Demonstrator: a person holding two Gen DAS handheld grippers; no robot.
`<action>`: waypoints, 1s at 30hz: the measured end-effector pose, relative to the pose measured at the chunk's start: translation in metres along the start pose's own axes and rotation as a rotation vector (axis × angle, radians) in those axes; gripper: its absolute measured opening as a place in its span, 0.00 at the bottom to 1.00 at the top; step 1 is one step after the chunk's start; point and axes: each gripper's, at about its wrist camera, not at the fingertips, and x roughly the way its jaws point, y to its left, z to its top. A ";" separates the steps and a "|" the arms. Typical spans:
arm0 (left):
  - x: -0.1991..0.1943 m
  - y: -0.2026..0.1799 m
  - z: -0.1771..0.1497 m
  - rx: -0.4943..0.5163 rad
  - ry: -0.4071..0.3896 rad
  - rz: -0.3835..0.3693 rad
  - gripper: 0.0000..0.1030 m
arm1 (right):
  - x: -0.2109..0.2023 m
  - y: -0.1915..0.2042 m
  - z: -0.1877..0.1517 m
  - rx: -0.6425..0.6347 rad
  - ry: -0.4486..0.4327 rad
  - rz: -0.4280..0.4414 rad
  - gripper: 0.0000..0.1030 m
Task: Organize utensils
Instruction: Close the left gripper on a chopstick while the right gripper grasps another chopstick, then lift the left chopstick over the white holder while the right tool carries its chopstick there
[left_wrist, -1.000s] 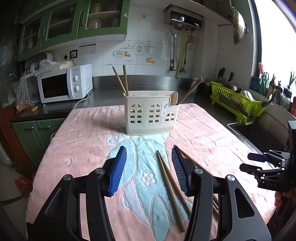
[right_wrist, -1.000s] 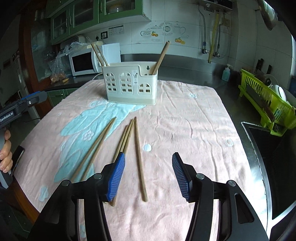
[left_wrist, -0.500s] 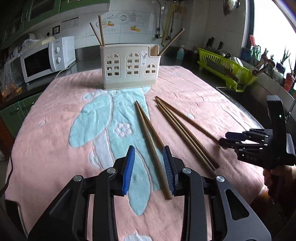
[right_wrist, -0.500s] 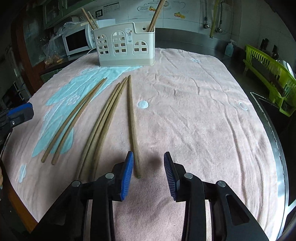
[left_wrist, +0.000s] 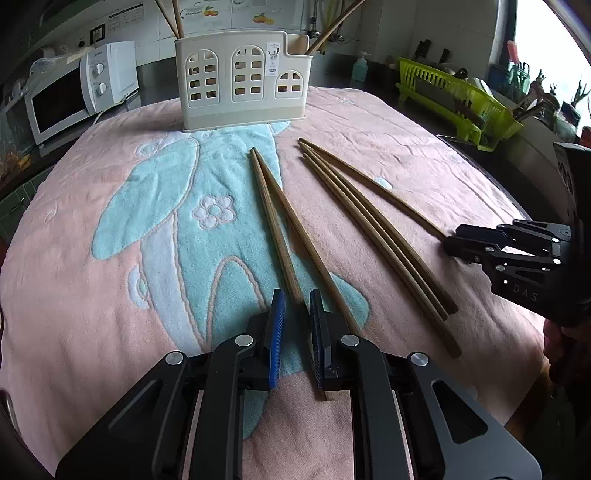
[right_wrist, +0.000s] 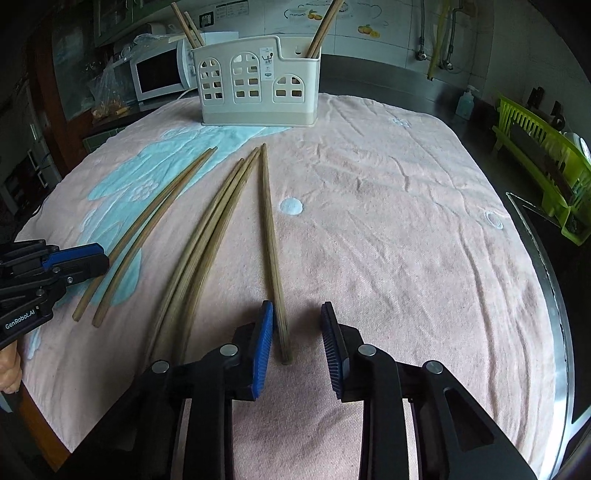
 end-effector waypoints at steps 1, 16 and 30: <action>0.002 -0.002 -0.001 0.005 0.004 0.011 0.13 | 0.000 0.001 0.000 -0.004 -0.001 -0.003 0.25; 0.003 0.000 0.006 -0.022 0.034 0.015 0.09 | -0.007 0.004 0.003 -0.015 -0.025 -0.010 0.09; -0.055 0.023 0.042 -0.053 -0.148 0.010 0.05 | -0.089 -0.001 0.055 0.003 -0.242 0.050 0.06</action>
